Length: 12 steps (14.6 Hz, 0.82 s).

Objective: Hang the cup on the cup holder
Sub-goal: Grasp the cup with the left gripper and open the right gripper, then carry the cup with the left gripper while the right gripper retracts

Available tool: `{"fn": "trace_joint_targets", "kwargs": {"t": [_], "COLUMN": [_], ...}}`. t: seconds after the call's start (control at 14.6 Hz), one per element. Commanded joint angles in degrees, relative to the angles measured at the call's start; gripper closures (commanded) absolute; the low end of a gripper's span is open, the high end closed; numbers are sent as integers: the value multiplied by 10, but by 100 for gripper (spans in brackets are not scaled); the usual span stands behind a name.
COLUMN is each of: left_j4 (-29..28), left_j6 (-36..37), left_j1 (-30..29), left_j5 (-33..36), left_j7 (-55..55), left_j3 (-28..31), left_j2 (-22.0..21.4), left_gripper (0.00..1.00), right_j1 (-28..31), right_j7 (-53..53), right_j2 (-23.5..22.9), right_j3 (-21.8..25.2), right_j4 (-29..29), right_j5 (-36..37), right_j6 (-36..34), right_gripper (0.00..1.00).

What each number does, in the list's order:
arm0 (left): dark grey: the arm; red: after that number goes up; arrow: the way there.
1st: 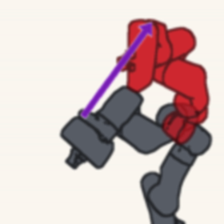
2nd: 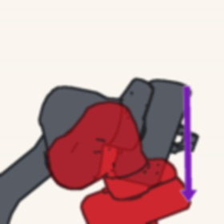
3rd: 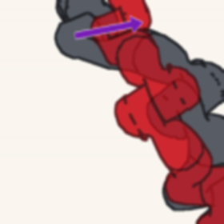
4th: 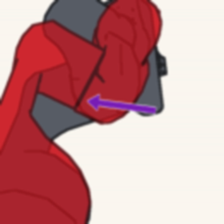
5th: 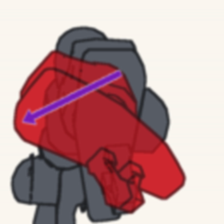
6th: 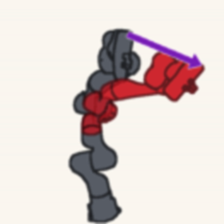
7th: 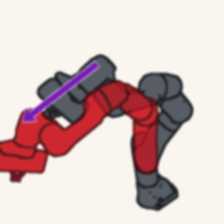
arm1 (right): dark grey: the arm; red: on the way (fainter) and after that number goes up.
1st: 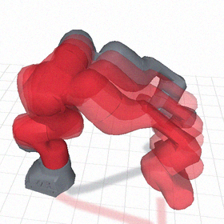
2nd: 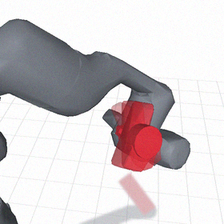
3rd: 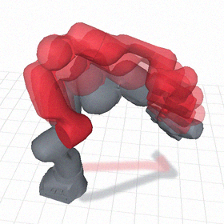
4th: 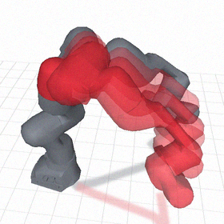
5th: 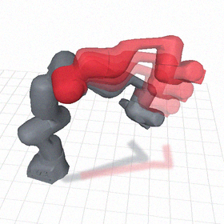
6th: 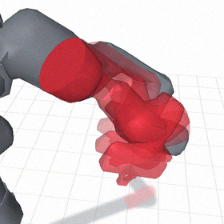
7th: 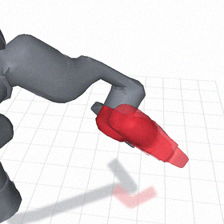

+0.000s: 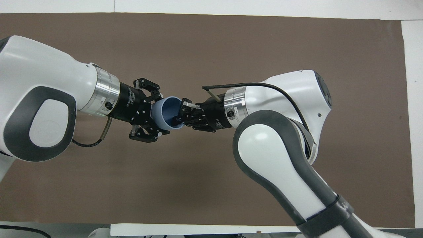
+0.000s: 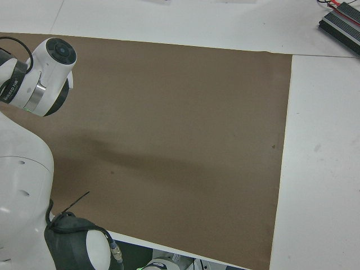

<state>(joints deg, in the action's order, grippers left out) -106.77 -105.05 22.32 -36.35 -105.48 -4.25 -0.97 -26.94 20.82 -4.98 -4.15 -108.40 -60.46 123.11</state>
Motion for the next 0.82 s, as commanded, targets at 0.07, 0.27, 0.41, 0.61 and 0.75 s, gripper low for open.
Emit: {"fn": "trace_joint_targets", "kwargs": {"t": [0.07,0.27,0.41,0.61,0.75], "left_j4": [-8,15,28,39,41], "left_j6": [2,5,29,60,76], "left_j1": [13,8,13,25,59], "left_j5": [-2,62,118,250,355], "left_j7": [-3,-10,-10,-10,-10], "left_j3": [6,6,6,5,4], "left_j2": [-16,-10,-4,0,8], "left_gripper": [100,100,100,100,100], "right_j1": [9,26,89,159,202], "right_j7": [-6,-8,-16,-33,-34], "right_j2": [1,8,29,70,91], "right_j3": [2,10,8,9,9], "right_j4": [4,13,14,14,21], "right_j5": [-11,1,52,199,290], "right_j6": [16,27,-4,-64,-132], "right_gripper": [31,0,0,0,0]}}
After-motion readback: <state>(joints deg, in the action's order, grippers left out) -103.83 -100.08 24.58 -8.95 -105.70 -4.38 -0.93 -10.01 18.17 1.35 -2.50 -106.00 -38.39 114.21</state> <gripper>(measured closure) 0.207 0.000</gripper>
